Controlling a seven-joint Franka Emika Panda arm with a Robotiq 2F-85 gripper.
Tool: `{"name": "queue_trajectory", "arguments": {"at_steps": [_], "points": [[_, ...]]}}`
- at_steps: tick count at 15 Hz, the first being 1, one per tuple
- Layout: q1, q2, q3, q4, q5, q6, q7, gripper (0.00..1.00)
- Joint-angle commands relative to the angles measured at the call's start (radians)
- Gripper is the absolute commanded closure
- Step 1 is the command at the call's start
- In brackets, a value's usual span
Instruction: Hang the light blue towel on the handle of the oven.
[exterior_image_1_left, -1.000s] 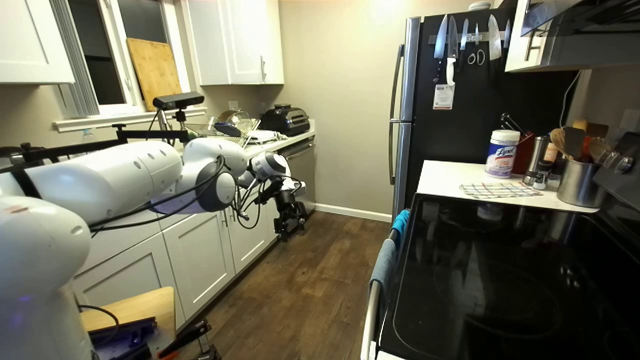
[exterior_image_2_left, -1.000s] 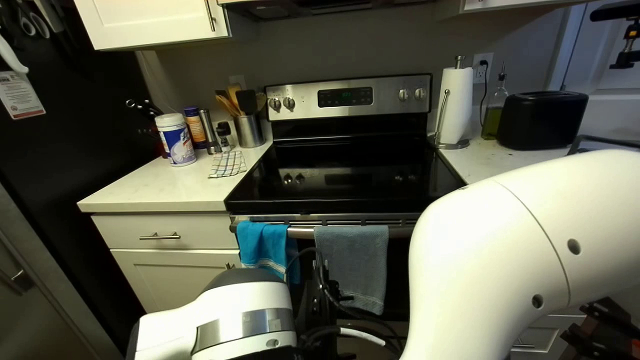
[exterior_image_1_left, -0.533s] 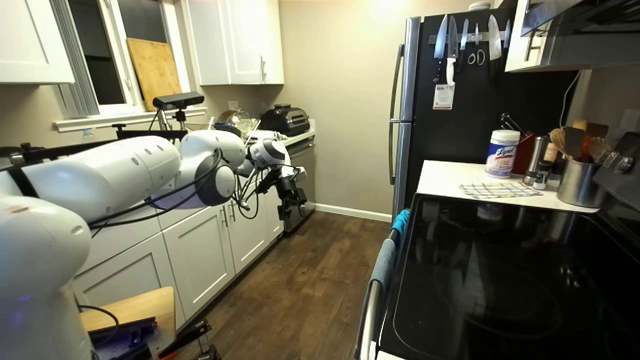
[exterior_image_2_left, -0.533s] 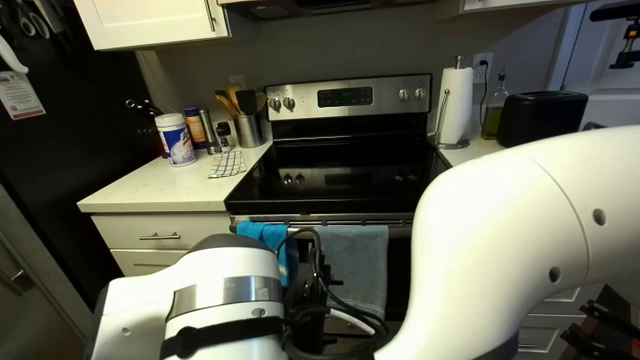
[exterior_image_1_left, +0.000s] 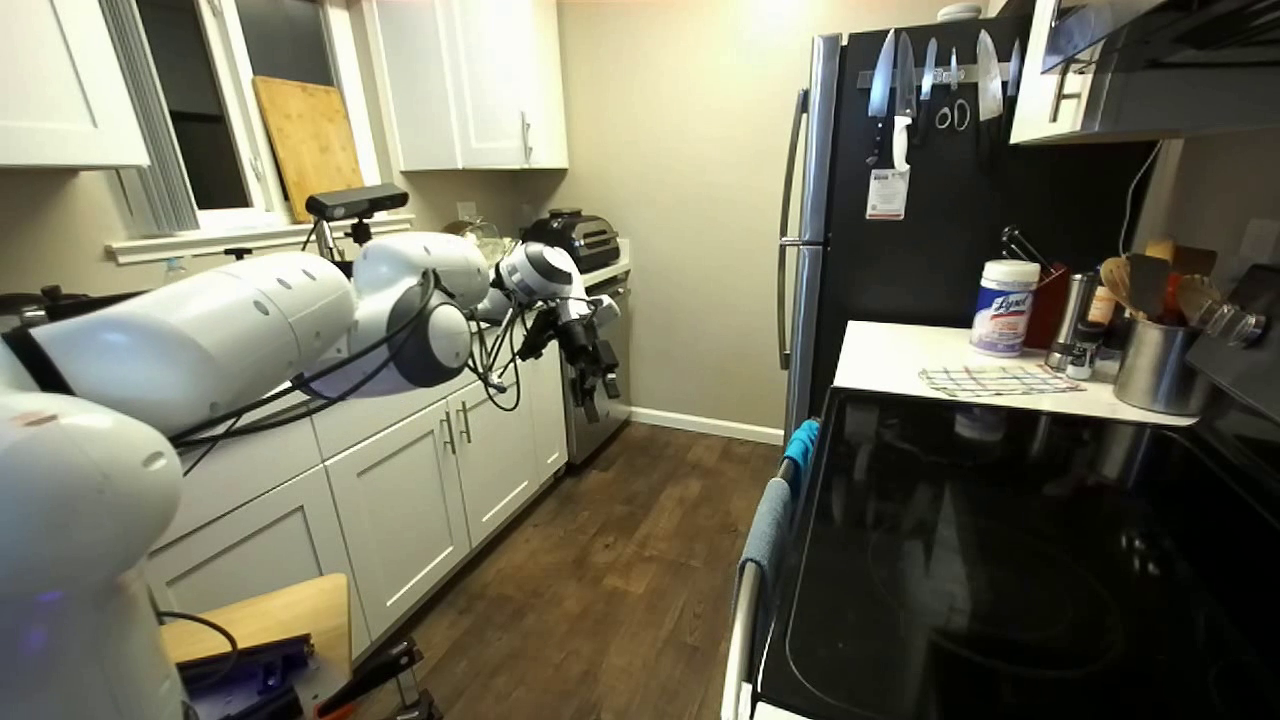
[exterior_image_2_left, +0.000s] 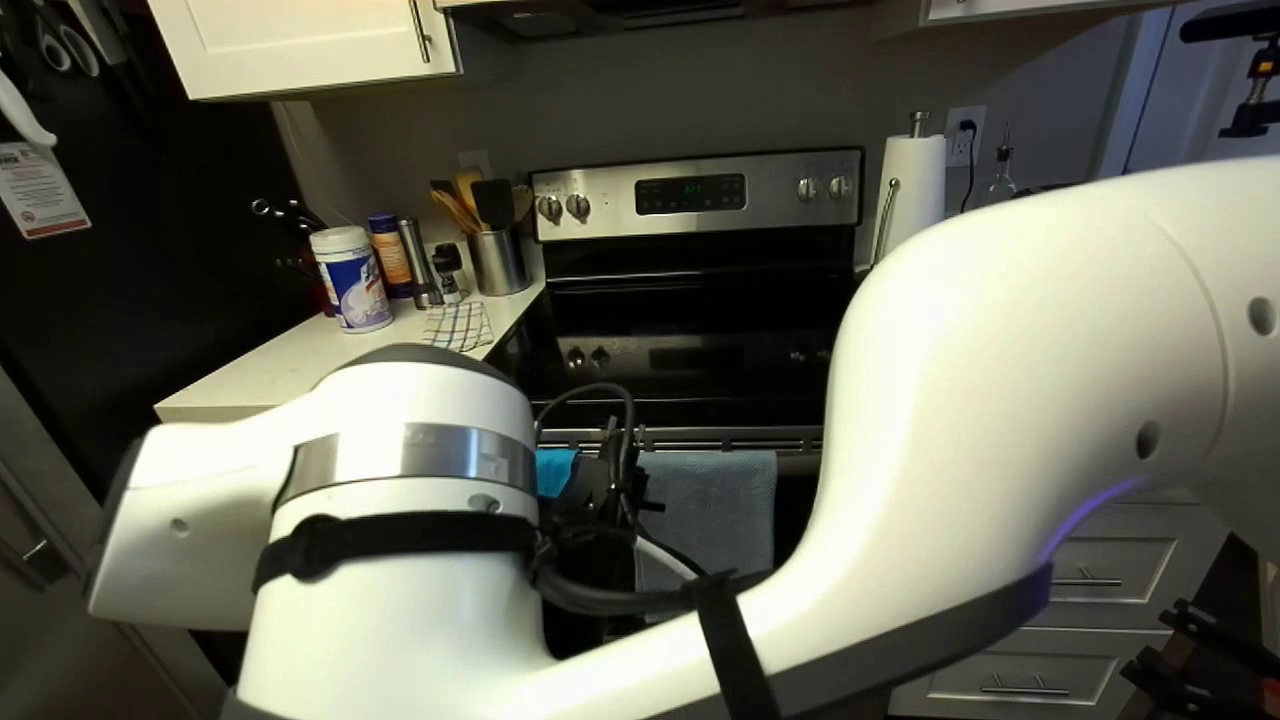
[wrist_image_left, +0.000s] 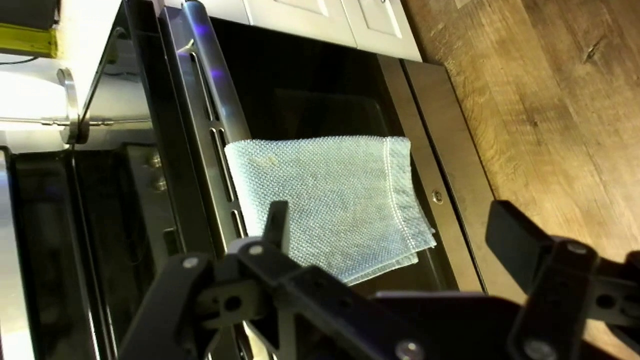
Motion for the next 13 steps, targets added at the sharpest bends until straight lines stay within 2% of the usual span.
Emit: {"name": "queue_trajectory", "arguments": {"at_steps": [1,8,13], "points": [[-0.002,-0.054,-0.023,0.0,0.011,-0.001,0.062,0.0],[-0.008,-0.109,-0.051,0.001,-0.002,0.008,0.079,0.0],[-0.005,-0.104,-0.057,0.001,-0.006,0.011,0.058,0.0]]}}
